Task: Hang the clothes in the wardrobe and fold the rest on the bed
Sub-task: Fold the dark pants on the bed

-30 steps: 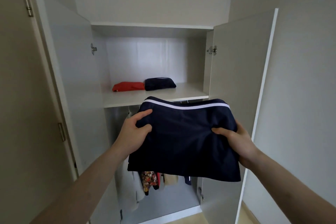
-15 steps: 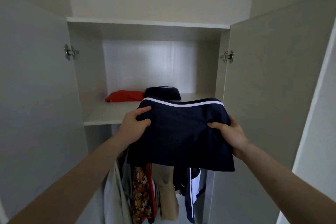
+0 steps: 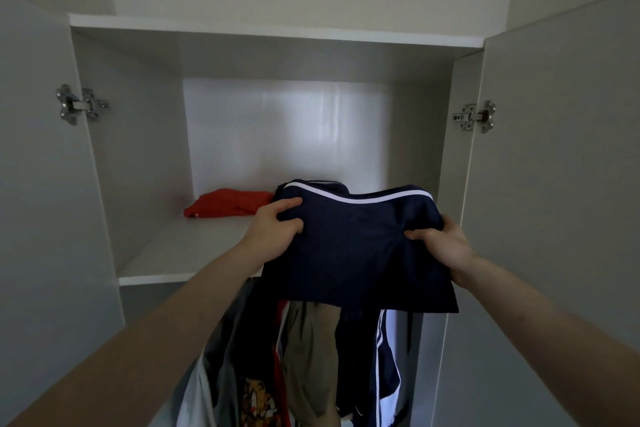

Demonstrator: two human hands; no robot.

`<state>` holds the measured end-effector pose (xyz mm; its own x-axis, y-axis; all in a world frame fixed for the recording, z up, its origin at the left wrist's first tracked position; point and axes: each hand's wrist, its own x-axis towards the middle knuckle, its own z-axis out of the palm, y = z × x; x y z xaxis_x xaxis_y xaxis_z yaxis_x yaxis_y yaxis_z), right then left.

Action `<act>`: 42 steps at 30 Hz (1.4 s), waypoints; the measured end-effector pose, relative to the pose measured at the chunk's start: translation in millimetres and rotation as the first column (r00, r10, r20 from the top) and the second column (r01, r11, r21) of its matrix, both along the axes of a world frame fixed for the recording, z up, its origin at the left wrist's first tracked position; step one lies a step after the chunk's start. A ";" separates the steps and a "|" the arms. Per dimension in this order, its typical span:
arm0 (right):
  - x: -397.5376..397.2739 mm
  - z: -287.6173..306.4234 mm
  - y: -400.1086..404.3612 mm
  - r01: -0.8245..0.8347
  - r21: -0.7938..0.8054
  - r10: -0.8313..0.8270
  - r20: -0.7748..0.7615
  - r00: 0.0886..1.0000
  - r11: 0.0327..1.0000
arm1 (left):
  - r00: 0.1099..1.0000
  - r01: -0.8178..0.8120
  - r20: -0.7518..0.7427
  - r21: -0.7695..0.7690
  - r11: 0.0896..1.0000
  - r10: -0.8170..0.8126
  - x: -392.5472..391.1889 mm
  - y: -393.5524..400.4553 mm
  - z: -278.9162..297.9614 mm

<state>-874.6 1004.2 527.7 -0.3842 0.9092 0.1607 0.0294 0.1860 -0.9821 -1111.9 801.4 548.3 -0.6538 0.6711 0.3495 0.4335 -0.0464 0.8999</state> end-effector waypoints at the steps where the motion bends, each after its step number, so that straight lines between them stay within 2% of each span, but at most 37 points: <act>1: -9.9 2.7 10.2 0.017 0.023 -0.017 0.022 1.000 1.000 | 1.000 0.003 -0.007 -0.003 1.000 -0.003 -11.1 13.0 0.9; 7: -66.2 16.2 81.6 0.113 0.098 -0.130 0.201 0.971 0.989 | 0.994 0.103 -0.022 -0.058 0.993 -0.105 -71.5 96.3 1.6; 12: -95.3 22.2 131.6 0.245 0.169 -0.290 0.347 0.892 0.955 | 0.981 0.188 -0.031 -0.124 0.974 -0.193 -101.1 159.1 -4.0; 17: -114.7 22.5 161.7 0.302 0.210 -0.366 0.448 0.815 0.930 | 0.969 0.218 -0.075 -0.180 0.959 -0.234 -114.3 203.8 -13.0; 22: -135.2 0.1 139.1 0.253 0.422 -0.467 0.550 0.692 0.871 | 0.959 0.202 -0.162 -0.184 0.962 -0.233 -119.0 235.2 -27.4; 25: -148.6 -34.9 113.0 0.129 0.423 -0.398 0.645 0.652 0.897 | 0.954 0.213 -0.173 -0.177 0.961 -0.243 -119.3 250.1 -34.3; 28: -155.1 -66.9 104.2 0.078 0.376 -0.348 0.732 0.586 0.923 | 0.951 0.233 -0.172 -0.152 0.961 -0.258 -117.1 264.5 -36.0; 36: -172.1 -77.6 153.0 0.068 0.344 -0.337 0.830 0.444 0.936 | 0.880 0.311 -0.306 -0.206 0.928 -0.363 -104.9 302.8 -28.1; 42: -191.5 -79.0 207.9 0.124 0.336 -0.357 0.845 0.398 0.934 | 0.885 0.300 -0.286 -0.254 0.919 -0.368 -117.2 345.9 -20.9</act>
<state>-1066.1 1212.1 448.7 -0.1866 0.9813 0.0473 0.9275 0.1918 -0.3209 -1229.1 1147.3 527.3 -0.2522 0.9062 0.3395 0.6906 -0.0771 0.7191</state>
